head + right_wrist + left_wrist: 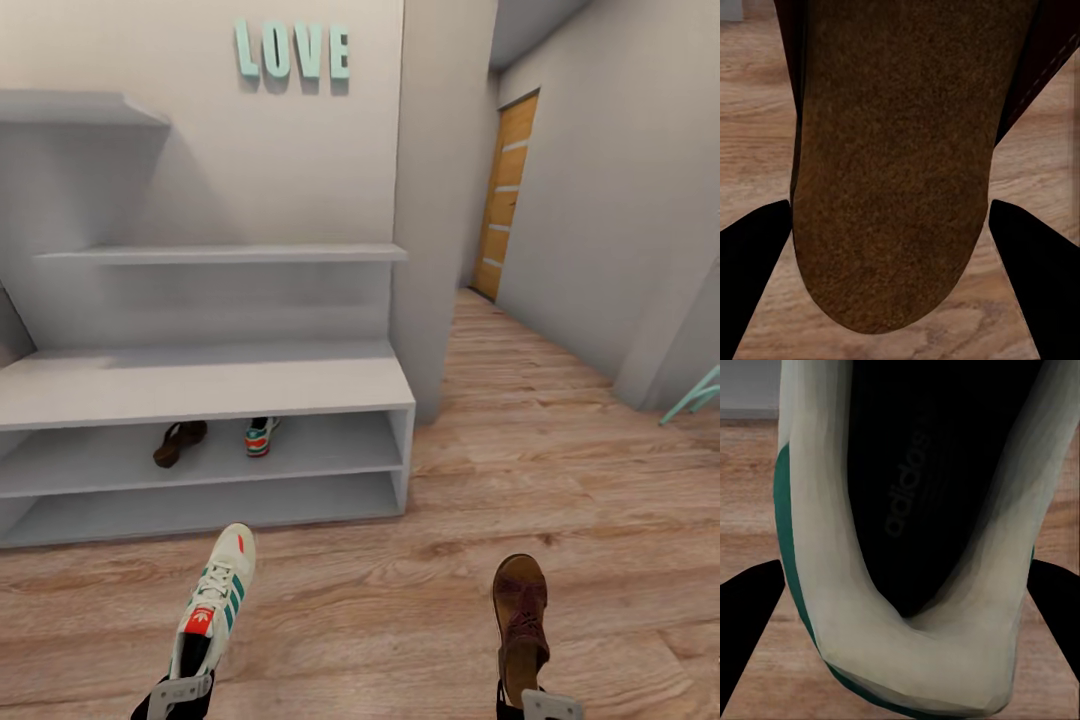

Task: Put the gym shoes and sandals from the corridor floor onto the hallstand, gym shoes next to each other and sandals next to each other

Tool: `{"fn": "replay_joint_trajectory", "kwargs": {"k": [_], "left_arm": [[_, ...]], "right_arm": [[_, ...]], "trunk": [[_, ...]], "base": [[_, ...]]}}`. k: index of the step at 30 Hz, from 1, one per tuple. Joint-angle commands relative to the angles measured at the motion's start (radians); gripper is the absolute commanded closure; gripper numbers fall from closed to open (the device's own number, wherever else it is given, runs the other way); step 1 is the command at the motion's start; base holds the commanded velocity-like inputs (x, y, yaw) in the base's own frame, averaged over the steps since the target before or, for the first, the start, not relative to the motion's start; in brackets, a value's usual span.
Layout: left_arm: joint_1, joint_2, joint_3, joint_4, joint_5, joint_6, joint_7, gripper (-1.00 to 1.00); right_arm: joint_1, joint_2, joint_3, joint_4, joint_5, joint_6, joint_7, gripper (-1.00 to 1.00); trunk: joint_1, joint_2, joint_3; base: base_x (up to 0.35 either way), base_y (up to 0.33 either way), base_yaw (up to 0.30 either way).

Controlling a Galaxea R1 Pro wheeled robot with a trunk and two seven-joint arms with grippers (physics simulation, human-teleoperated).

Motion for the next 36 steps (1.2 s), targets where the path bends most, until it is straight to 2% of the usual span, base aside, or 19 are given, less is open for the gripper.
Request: {"fn": "replay_joint_trajectory", "kwargs": {"k": [1,6,12,19,21,24,26,27,31,36], "left_arm": [[-0.001,-0.001,0.009,0.0,-0.01,-0.004,-0.004,1.0],[-0.001,0.0,0.009,0.0,-0.009,-0.004,-0.004,1.0],[-0.001,-0.002,0.007,0.0,-0.012,0.0,-0.004,1.0],[-0.019,-0.011,0.002,-0.004,-0.014,0.039,-0.004,1.0],[-0.037,-0.015,0.001,-0.008,-0.014,0.08,-0.004,1.0],[-0.096,-0.02,-0.001,-0.011,-0.016,0.187,-0.009,1.0],[-0.148,-0.023,-0.002,-0.013,-0.018,0.274,-0.013,1.0],[-0.162,-0.023,-0.002,-0.014,-0.02,0.293,-0.013,1.0],[-0.256,-0.03,-0.003,-0.015,-0.041,0.406,-0.015,1.0],[-0.355,-0.051,-0.007,-0.015,-0.074,0.555,-0.008,1.0]], "right_arm": [[-0.001,0.0,0.002,0.0,0.008,0.0,-0.009,1.0],[-0.001,0.001,0.001,-0.001,0.008,0.0,-0.01,1.0],[-0.001,0.002,0.0,-0.002,0.006,0.0,-0.009,1.0],[-0.001,-0.005,-0.005,-0.002,0.005,0.0,-0.011,1.0],[-0.001,-0.008,-0.007,-0.003,0.005,0.0,-0.011,1.0],[-0.001,-0.014,-0.01,-0.003,0.006,0.0,-0.01,1.0],[-0.001,-0.031,-0.01,-0.004,0.006,0.001,-0.01,1.0],[-0.001,-0.037,-0.01,-0.005,0.005,0.001,-0.01,1.0],[-0.001,-0.076,-0.012,-0.02,0.002,0.002,-0.01,1.0],[-0.001,-0.089,-0.012,-0.033,0.0,0.003,-0.01,1.0]], "trunk": [[0.0,0.0,-0.001],[0.0,0.0,-0.001],[0.0,0.0,-0.001],[0.0,0.0,-0.001],[0.0,0.0,-0.001],[0.0,0.0,-0.001],[0.0,0.0,-0.001],[0.0,0.0,-0.001],[0.0,0.0,-0.001],[0.0,0.0,-0.001]], "base": [[0.138,-0.254,0.0],[0.112,-0.228,0.0],[0.019,-0.041,0.0],[0.0,-0.001,0.0],[0.0,0.0,0.0],[0.0,0.0,0.0],[0.0,0.0,0.0],[0.0,0.0,0.0],[0.0,0.0,0.0],[0.0,0.0,0.0]]}}
